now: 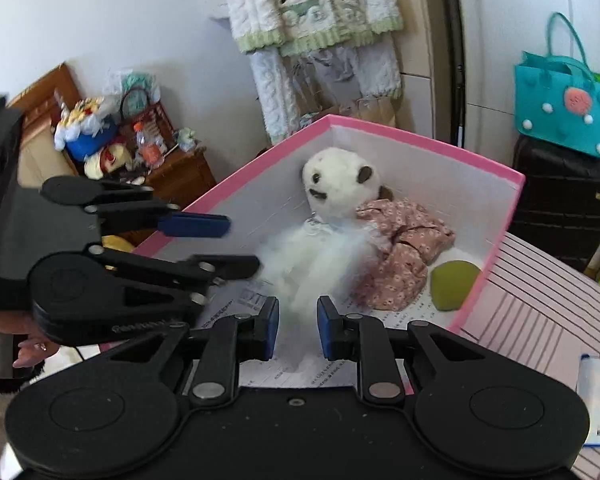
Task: Organize soft objects
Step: 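Open the left tool to drop the tissue pack into the box, then move both tools back toward the lilac plush toy on the table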
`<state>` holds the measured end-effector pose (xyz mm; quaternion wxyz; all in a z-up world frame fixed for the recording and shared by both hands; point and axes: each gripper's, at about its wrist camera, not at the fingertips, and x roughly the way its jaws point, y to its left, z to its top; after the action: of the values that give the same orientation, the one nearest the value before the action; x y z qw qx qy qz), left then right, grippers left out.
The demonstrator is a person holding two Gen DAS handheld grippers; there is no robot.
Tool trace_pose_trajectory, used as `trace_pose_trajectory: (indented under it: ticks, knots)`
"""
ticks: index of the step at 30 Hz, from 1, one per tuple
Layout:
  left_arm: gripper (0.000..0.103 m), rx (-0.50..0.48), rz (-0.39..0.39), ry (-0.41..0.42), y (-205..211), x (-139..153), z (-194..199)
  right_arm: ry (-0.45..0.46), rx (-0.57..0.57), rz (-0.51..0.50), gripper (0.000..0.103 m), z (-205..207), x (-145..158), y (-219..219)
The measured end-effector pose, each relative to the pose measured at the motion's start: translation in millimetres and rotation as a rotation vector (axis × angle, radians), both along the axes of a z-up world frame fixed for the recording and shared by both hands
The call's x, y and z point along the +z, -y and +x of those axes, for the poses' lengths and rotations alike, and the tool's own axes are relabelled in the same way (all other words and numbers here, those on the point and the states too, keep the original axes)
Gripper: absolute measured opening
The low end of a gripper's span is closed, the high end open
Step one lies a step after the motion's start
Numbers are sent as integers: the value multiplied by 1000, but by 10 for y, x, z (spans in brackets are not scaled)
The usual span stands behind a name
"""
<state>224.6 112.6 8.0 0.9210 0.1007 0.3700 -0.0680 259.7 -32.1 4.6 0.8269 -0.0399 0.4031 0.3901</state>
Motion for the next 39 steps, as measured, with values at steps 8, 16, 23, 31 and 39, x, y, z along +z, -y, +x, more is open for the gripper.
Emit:
trace_pose_trajectory:
  ticks: [8, 16, 23, 31, 39]
  knots:
    - [38, 20, -29, 11, -17, 25, -28, 78, -18, -49, 26, -54, 54, -8]
    - [43, 24, -73, 8, -35, 130, -141, 118, -55, -52, 30, -241, 207, 193]
    - [54, 26, -134, 2, -21, 317, -370, 175, -67, -58, 36, -520, 425, 364]
    - [60, -43, -141, 62, 130, 547, -783, 243, -77, -23, 46, -870, 709, 614]
    - [60, -86, -212, 47, 223, 768, -1095, 237, -79, 32, 48, -1159, 887, 884]
